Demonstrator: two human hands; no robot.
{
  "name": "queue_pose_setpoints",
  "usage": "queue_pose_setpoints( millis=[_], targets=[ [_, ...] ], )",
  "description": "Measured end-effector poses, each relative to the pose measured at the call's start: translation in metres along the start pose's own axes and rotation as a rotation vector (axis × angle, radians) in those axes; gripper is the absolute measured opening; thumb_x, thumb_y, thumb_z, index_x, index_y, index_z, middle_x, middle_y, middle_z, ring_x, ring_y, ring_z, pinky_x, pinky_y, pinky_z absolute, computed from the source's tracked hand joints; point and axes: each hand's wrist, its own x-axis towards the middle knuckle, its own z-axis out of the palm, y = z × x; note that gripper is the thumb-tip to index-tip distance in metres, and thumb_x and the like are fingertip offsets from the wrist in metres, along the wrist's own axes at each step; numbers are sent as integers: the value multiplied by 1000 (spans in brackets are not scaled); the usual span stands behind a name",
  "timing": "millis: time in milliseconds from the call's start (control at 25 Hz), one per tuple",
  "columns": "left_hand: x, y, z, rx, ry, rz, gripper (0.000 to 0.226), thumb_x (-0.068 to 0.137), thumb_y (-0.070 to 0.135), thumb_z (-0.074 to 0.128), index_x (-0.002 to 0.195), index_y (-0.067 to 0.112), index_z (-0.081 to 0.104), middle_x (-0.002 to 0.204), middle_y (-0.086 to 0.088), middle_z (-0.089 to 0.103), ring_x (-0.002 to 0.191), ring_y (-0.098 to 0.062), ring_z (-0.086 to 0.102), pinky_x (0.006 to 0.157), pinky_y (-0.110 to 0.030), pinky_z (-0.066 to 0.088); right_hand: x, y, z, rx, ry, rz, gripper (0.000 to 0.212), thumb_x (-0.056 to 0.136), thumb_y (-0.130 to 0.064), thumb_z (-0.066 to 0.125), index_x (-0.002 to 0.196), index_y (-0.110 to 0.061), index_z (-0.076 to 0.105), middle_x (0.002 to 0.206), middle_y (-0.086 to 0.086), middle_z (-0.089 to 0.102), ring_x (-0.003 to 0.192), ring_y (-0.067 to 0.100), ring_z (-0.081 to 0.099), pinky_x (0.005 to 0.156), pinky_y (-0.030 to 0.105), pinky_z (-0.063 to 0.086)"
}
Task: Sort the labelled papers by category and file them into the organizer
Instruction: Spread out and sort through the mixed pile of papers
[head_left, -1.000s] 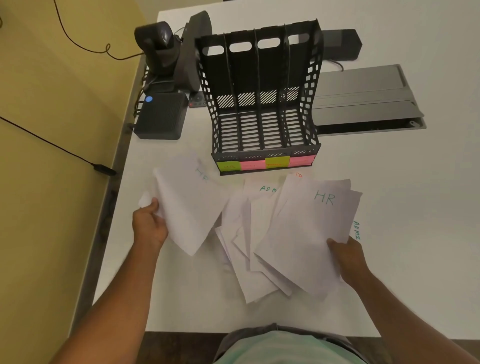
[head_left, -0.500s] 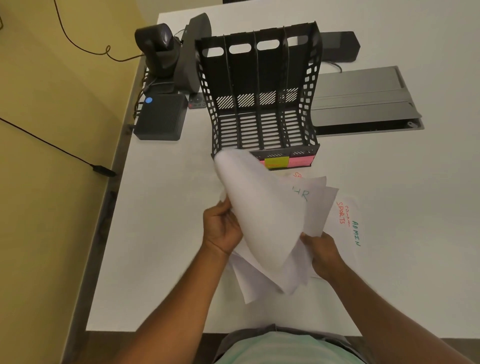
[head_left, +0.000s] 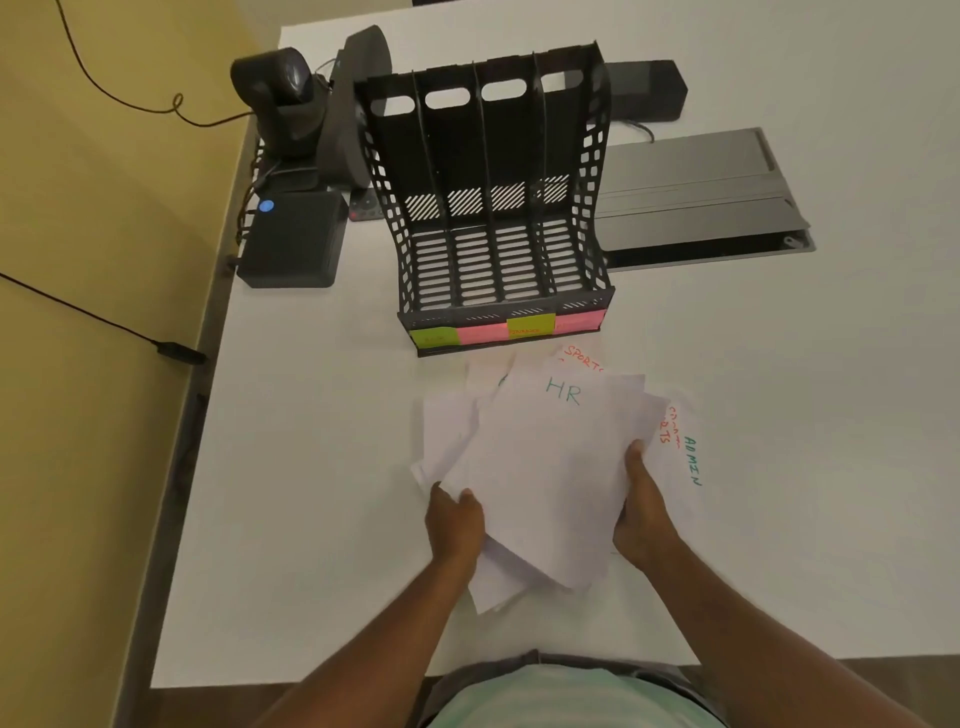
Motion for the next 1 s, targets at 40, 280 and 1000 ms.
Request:
queue_pose_setpoints(
  millis=[40, 280, 1000],
  targets=[
    [-5, 2, 4, -4, -53, 7, 44, 94, 18, 53, 136, 7, 51, 131, -10, 62, 117, -29, 60, 104, -42, 48, 2, 0, 0, -67, 24, -30, 42, 87, -46, 69, 124, -27, 61, 110, 4, 75, 99, 29, 70, 87, 54, 55],
    [43, 39, -26, 317, 125, 341, 33, 89, 27, 61, 117, 10, 62, 111, -13, 67, 106, -33, 63, 93, -41, 52, 21, -8, -28, -536, 333, -245, 38, 85, -7, 62, 123, -3, 62, 113, 15, 66, 93, 30, 60, 78, 34, 46],
    [124, 64, -73, 232, 57, 146, 28, 91, 17, 60, 66, 7, 54, 73, -11, 57, 79, -33, 56, 73, -38, 50, 35, -5, -41, -502, 340, -193, 36, 87, -12, 63, 123, -8, 63, 110, 10, 66, 99, 35, 63, 90, 44, 53]
  ],
)
